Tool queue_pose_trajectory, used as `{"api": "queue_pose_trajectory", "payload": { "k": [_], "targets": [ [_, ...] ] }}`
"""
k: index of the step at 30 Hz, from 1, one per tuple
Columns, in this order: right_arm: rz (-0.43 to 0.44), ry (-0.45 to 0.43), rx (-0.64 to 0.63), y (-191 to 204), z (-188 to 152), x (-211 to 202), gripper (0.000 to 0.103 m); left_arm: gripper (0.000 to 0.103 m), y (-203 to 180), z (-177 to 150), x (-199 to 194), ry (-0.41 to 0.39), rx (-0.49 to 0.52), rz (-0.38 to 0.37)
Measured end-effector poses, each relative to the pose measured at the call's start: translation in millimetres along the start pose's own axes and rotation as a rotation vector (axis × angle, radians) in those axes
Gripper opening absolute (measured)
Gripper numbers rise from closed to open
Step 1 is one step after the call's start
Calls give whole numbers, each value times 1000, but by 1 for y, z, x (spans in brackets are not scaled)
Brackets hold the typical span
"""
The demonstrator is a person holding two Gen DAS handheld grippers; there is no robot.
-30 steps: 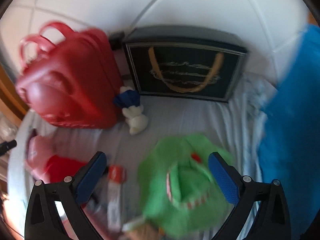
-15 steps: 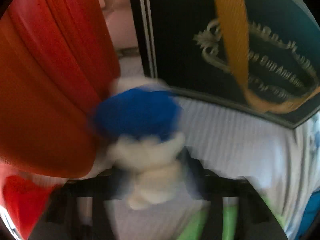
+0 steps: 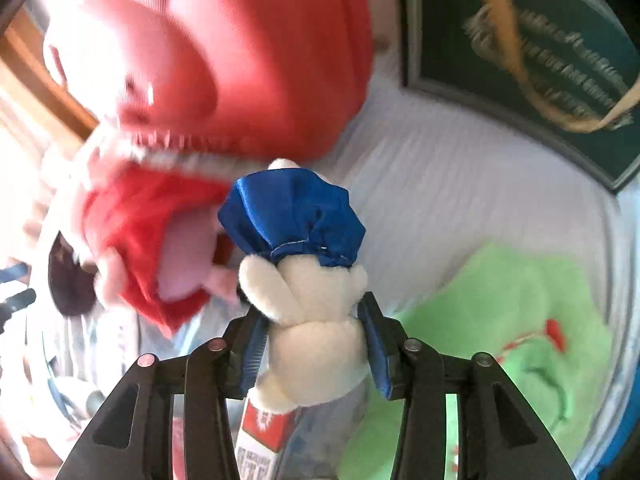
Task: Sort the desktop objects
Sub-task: 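Grasp the white bunny plush with the right gripper while the left grasps the white cup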
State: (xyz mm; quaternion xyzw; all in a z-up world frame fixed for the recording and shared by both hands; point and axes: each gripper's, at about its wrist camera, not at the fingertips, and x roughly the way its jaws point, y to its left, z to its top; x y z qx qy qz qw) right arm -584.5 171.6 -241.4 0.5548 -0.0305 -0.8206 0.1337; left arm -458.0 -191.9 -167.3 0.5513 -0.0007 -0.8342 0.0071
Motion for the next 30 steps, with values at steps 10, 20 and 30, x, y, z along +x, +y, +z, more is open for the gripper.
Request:
{"api": "queue_pose_trajectory", "payload": {
  "k": [10, 20, 30],
  "targets": [
    [-109, -173, 160, -4, 45, -8, 43, 84, -19, 79, 87, 0, -90, 75],
    [126, 30, -85, 48, -12, 2, 43, 70, -41, 14, 62, 32, 61, -4],
    [72, 77, -40, 37, -14, -4, 43, 70, -44, 58, 109, 137, -23, -57]
  ]
}}
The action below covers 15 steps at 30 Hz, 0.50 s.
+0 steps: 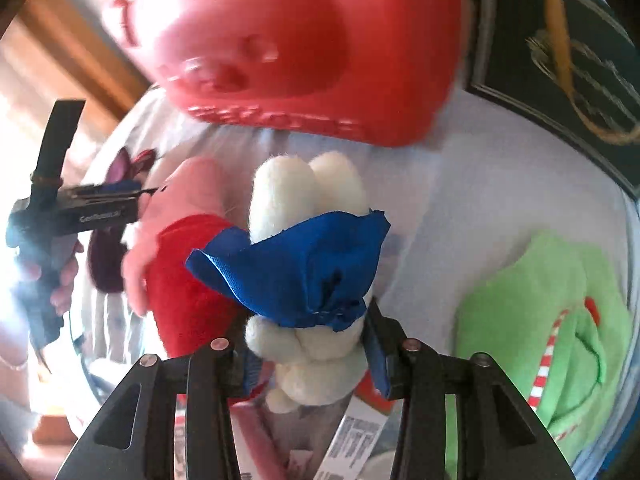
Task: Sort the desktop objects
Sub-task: 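Grasp the white bunny plush with the right gripper while the left grasps the white cup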
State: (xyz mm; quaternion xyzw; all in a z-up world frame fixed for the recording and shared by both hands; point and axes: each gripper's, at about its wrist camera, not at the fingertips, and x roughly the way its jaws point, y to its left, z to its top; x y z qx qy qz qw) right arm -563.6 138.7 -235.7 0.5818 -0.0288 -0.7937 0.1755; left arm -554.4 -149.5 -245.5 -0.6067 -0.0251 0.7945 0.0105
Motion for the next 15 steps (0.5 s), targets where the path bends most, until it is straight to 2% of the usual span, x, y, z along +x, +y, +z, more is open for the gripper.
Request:
{"api": "queue_pose_trajectory", "payload": {
  "k": [2, 4, 7, 10, 12, 15],
  "targets": [
    [-38, 1, 5, -5, 3, 2, 43, 70, 3, 3, 4, 14, -21, -20],
    [-30, -5, 3, -9, 7, 2, 43, 70, 2, 2, 3, 9, -11, -24],
    [-52, -55, 14, -15, 12, 4, 43, 65, 6, -3, 2, 4, -32, -54],
    [3, -41, 34, -9, 18, 17, 43, 56, 3, -18, -8, -8, -16, -33],
    [30, -19, -18, 6, 10, 18, 43, 55, 4, -32, -16, -15, 2, -17],
    [70, 29, -120, 27, -8, 13, 42, 55, 11, -35, -15, -8, -15, -46]
  ]
}}
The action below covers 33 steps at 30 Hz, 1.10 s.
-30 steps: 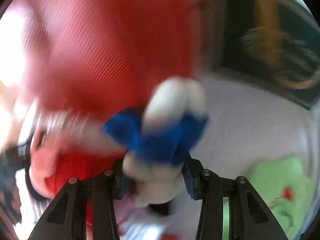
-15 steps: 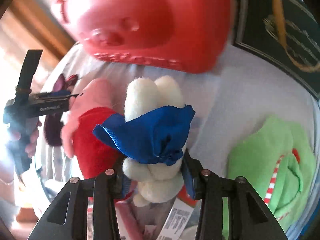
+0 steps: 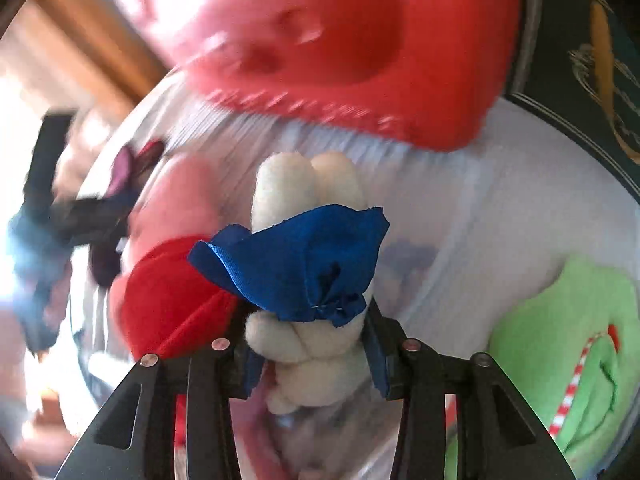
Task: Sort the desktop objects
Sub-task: 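Grasp the white bunny plush with the right gripper while the left grasps the white cup, then carry the bunny and white cup over the crate and open both grippers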
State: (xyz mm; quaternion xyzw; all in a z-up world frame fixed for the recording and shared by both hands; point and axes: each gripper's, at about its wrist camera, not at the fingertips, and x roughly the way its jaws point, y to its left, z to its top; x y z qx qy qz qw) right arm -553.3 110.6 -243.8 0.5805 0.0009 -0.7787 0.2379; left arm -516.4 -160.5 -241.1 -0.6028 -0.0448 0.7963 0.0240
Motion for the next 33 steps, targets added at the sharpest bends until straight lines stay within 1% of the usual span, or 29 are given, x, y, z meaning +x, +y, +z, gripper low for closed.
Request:
{"api": "queue_pose_trajectory", "payload": {
  "k": [2, 4, 6, 8, 9, 10, 11, 13, 15, 17, 19, 21, 22, 23, 25, 27, 29, 30, 32, 33],
  "targets": [
    [-29, 12, 2, 1, -1, 4, 42, 55, -4, 7, 4, 8, -7, 14],
    [-71, 14, 37, -8, -1, 7, 42, 55, -10, 18, 11, 22, -8, 12],
    [-80, 12, 91, -21, -1, 8, 42, 56, -9, 27, 17, 44, -46, -17],
    [-86, -11, 107, -26, 4, 9, 42, 56, -14, 31, 18, 54, -26, -2],
    [-88, -23, 109, -27, 6, 7, 42, 54, -15, 30, 17, 54, -17, 0],
    [-89, -35, 108, -30, 4, 4, 42, 51, -15, 26, 15, 54, -14, -7],
    [-80, -48, 108, -29, 6, 3, 42, 44, -15, 21, 13, 55, -11, -22],
    [-33, -34, 100, -20, 10, 8, 42, 44, -15, 6, 4, 51, -7, -22],
    [-30, -21, 67, -10, 4, 4, 42, 44, -14, -8, -6, 30, 4, -8],
    [-18, -31, 56, -1, -2, -4, 42, 43, -16, -25, -20, 14, 15, 14],
    [-18, -58, 46, 8, -11, -20, 42, 43, -19, -43, -39, -8, 15, -6],
    [-27, -88, 54, 13, -18, -38, 42, 43, -23, -60, -58, -43, 16, 5],
    [-37, -108, 56, 15, -22, -49, 42, 43, -25, -68, -71, -66, 12, -2],
    [-49, -131, 57, 19, -26, -60, 42, 43, -19, -71, -80, -86, 11, -3],
    [-74, -184, 59, 29, -34, -85, 42, 43, -23, -90, -109, -157, 26, 33],
    [-78, -237, 66, 39, -47, -113, 42, 43, -24, -105, -135, -224, 43, 64],
    [-79, -283, 69, 52, -57, -136, 42, 43, -19, -112, -156, -287, 51, 62],
    [-77, -312, 73, 60, -67, -153, 42, 43, -21, -119, -169, -320, 55, 53],
    [-79, -354, 82, 78, -76, -166, 42, 43, -29, -123, -188, -382, 72, 45],
    [-84, -378, 85, 86, -85, -179, 42, 43, -34, -130, -200, -414, 84, 45]
  ]
}}
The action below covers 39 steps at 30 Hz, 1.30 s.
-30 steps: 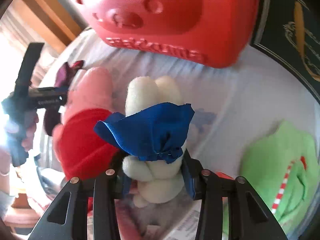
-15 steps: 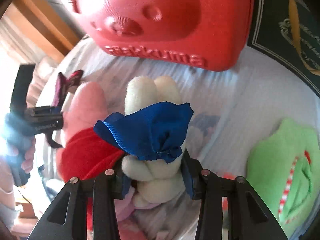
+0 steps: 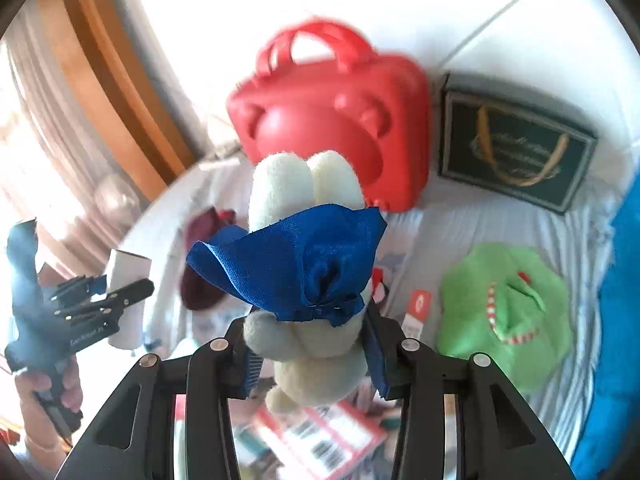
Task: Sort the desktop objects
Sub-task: 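Carry the bunny and white cup over the crate and open both grippers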
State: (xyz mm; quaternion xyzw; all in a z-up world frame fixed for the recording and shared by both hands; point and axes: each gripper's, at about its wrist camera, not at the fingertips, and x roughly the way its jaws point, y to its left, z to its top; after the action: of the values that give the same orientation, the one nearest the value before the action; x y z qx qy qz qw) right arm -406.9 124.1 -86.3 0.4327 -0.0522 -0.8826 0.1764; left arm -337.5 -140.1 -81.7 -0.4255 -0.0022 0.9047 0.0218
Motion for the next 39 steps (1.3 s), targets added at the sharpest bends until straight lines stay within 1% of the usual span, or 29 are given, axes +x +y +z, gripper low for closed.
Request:
{"api": "queue_pose_trajectory", "payload": {
  "k": [2, 5, 6, 8, 10, 14, 18, 20, 23, 25, 27, 28, 29, 31, 32, 33, 35, 37, 39],
  "targets": [
    [-14, -49, 3, 4, -10, -39, 42, 43, -12, -3, -26, -60, 27, -12],
    [-53, -120, 14, 16, -27, -89, 42, 43, -31, -8, -58, -125, 59, -56],
    [-70, -149, 22, 17, -34, -113, 42, 43, -39, -11, -67, -141, 70, -67],
    [-99, -192, 33, 22, -44, -141, 42, 43, -60, -15, -88, -177, 99, -97],
    [-136, -240, 37, 25, -56, -172, 42, 43, -82, -18, -113, -210, 128, -148],
    [-209, -325, 62, 22, -80, -233, 42, 43, -129, -22, -148, -269, 202, -238],
    [-298, -395, 102, 5, -103, -287, 42, 43, -189, -26, -183, -326, 282, -349],
    [-358, -422, 131, -10, -115, -316, 42, 43, -221, -28, -197, -343, 321, -399],
    [-465, -460, 188, -42, -138, -363, 42, 43, -273, -35, -218, -365, 379, -472],
    [-524, -472, 220, -63, -152, -386, 42, 43, -312, -41, -230, -368, 414, -526],
    [-593, -472, 251, -87, -165, -407, 42, 43, -350, -47, -241, -364, 445, -558],
    [-640, -464, 266, -102, -172, -417, 42, 43, -373, -52, -246, -355, 462, -579],
    [-682, -456, 280, -118, -180, -427, 42, 43, -387, -56, -248, -346, 474, -590],
    [-733, -431, 305, -146, -198, -443, 42, 43, -420, -65, -253, -323, 500, -609],
    [-748, -422, 314, -157, -204, -449, 42, 43, -435, -69, -253, -311, 512, -612],
    [-762, -404, 328, -176, -212, -454, 42, 43, -449, -72, -252, -299, 522, -611],
    [-774, -374, 347, -199, -221, -460, 42, 43, -473, -79, -251, -278, 537, -596],
    [-797, -342, 361, -223, -231, -459, 42, 43, -494, -85, -247, -261, 549, -574],
    [-798, -316, 373, -244, -245, -454, 42, 43, -511, -89, -242, -246, 563, -552]
  ]
}}
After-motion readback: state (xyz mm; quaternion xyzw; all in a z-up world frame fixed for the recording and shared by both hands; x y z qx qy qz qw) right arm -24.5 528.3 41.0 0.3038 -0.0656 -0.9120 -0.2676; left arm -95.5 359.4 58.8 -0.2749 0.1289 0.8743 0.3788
